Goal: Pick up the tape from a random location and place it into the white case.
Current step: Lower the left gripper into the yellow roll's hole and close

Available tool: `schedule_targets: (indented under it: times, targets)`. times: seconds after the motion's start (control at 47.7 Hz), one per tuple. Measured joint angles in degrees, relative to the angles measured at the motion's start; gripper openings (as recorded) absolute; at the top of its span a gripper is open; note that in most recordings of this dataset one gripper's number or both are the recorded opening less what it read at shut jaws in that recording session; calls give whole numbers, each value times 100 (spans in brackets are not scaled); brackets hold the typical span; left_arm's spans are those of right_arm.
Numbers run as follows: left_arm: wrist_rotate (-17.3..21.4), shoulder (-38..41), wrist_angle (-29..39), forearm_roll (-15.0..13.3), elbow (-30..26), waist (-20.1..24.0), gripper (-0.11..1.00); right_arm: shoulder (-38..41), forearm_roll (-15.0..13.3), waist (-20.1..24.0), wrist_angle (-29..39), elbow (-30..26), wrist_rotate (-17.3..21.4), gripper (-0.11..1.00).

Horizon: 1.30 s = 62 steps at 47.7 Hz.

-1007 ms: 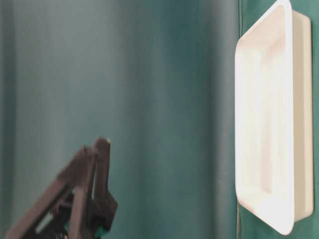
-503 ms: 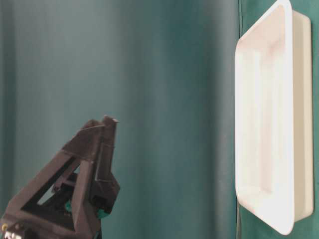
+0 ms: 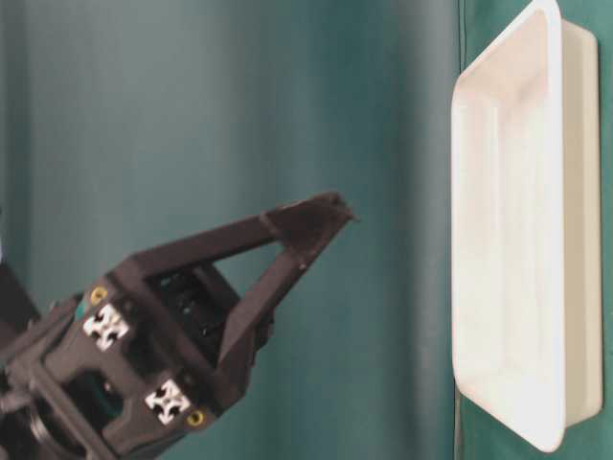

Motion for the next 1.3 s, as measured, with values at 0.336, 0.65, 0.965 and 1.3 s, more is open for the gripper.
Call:
schedule_targets:
  times: [0.336,0.65,0.965,1.3]
  targets:
    - [-9,554,1626,9,-1011,-35,100,105,-9,0,9,-9,0,92]
    - [-9,571,1670,26,-1037,-35,100,132,-9,0,0,0,0,92]
    - [-35,571,1670,26,-1028,-35,100,141,-18,0,9,0,0,92]
    - [-35,571,1679,26,-1028,-35,100,141,-26,0,9,0,0,92]
